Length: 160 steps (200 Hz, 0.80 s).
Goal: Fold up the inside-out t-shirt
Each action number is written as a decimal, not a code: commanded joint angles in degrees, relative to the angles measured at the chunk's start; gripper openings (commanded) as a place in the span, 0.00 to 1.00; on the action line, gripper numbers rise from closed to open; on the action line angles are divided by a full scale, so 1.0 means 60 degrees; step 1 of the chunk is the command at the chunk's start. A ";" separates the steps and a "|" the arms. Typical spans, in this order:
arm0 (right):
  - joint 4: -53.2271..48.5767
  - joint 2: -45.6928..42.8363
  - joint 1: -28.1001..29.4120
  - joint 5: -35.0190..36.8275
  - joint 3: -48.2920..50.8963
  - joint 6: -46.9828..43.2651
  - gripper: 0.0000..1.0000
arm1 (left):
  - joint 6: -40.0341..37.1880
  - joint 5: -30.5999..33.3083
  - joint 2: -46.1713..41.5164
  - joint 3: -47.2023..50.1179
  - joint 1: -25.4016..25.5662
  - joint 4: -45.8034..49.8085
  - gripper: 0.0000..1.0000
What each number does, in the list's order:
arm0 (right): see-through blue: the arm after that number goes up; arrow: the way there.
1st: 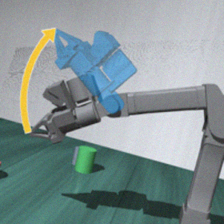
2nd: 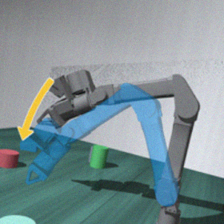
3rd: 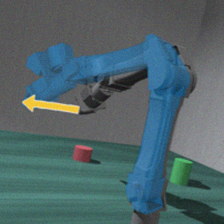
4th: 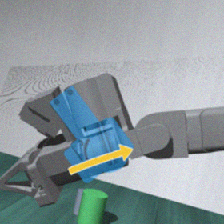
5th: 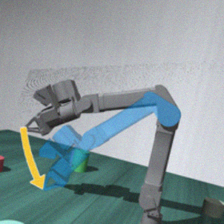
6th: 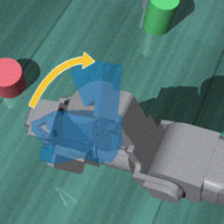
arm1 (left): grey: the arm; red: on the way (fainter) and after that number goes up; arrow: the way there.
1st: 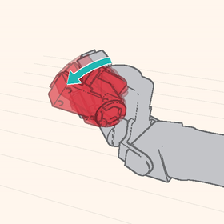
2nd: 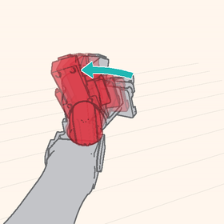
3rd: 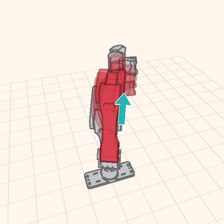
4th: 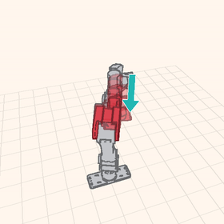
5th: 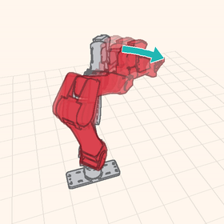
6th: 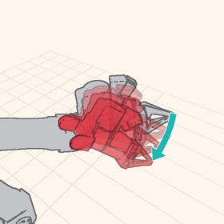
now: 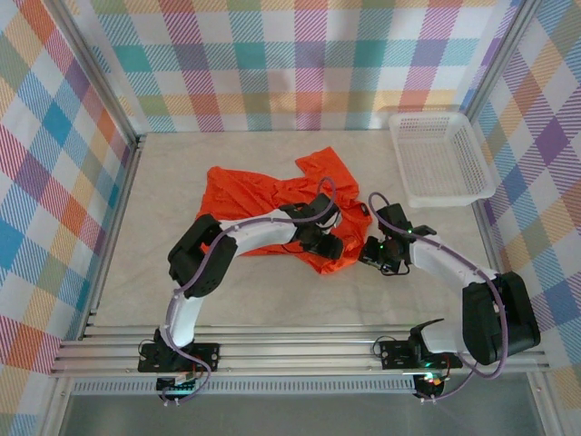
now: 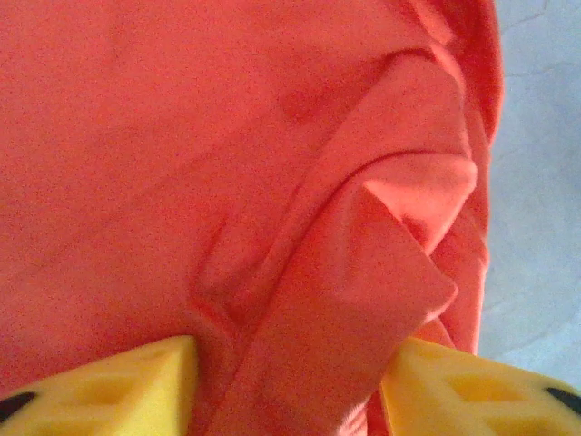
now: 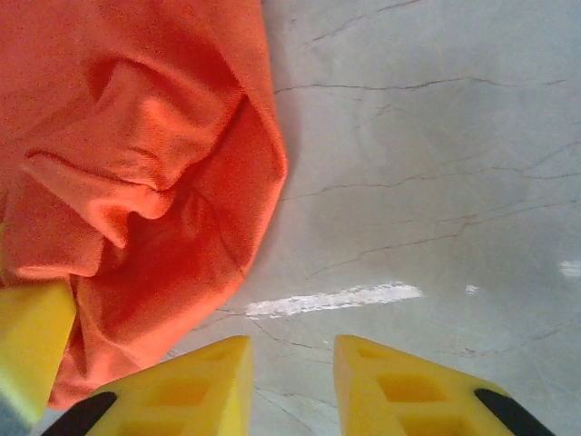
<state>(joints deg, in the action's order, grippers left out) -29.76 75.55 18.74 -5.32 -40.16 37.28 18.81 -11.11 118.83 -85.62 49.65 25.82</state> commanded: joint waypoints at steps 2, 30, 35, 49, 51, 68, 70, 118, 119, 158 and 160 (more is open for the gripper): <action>0.0206 -0.0134 -0.0045 -0.0442 0.0101 0.0101 0.27 | -0.0221 0.0144 0.0302 -0.0590 0.0090 0.0349 0.31; 0.0453 -0.0306 0.0106 -0.0768 0.0219 0.0197 0.24 | -0.0190 0.0407 0.0088 -0.0852 0.0101 0.0741 0.00; 0.0548 -0.0268 0.0144 -0.0833 0.0232 0.0246 0.24 | -0.0201 0.0471 -0.0009 -0.0891 0.0090 0.0832 0.00; 0.0874 -0.0082 0.0225 -0.0990 0.0187 0.0419 0.23 | -0.0205 0.0574 -0.0267 -0.1017 0.0090 0.1064 0.00; 0.0932 -0.0041 0.0222 -0.1010 0.0174 0.0440 0.22 | -0.0205 0.0577 -0.0304 -0.1039 0.0090 0.1110 0.00; 0.1342 0.0255 0.0272 -0.1171 -0.0080 0.0641 0.20 | -0.0191 0.0701 -0.0586 -0.1231 0.0090 0.1477 0.00; 0.1400 0.0285 0.0281 -0.1180 -0.0116 0.0664 0.19 | -0.0191 0.0719 -0.0618 -0.1250 0.0090 0.1518 0.00; 0.2671 0.1560 0.1079 -0.1192 -0.1041 0.1127 0.11 | -0.0033 0.0965 -0.1111 -0.1574 0.0071 0.1974 0.00; 0.2702 0.1596 0.1094 -0.1193 -0.1055 0.1149 0.11 | -0.0038 0.0969 -0.1119 -0.1584 0.0066 0.1977 0.00; 0.3194 0.3156 0.1359 -0.0379 -0.1062 0.1509 0.04 | 0.0255 0.0800 -0.1393 -0.1682 -0.0084 0.1991 0.00; 0.3156 0.3207 0.1359 -0.0275 -0.1046 0.1507 0.04 | 0.0258 0.0809 -0.1403 -0.1682 -0.0093 0.1987 0.00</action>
<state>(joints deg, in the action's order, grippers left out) -12.05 90.50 26.57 -11.20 -46.26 44.29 18.83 -5.91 113.14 -94.45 49.58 36.36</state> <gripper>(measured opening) 0.058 0.050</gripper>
